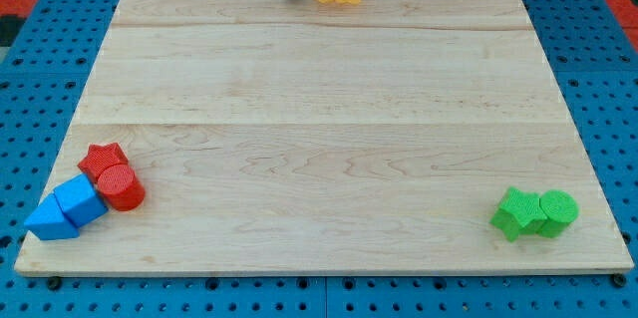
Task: Separate the yellow blocks from each other
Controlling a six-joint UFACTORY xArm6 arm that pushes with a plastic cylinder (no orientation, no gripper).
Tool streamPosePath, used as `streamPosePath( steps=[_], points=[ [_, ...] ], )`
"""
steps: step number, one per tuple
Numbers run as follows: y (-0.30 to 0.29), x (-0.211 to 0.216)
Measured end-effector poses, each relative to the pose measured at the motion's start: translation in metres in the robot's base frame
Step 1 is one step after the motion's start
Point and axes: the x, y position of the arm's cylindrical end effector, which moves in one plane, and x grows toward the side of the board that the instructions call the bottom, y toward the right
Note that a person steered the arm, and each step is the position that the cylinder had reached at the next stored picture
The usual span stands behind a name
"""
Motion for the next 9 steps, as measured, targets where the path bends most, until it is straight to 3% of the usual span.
streamPosePath(
  steps=[1, 2, 3, 4, 6, 9],
  points=[
    [0.038, 0.048],
    [0.106, 0.058],
    [0.150, 0.020],
    [0.153, -0.015],
    [0.144, -0.014],
    [0.059, -0.014]
  ],
)
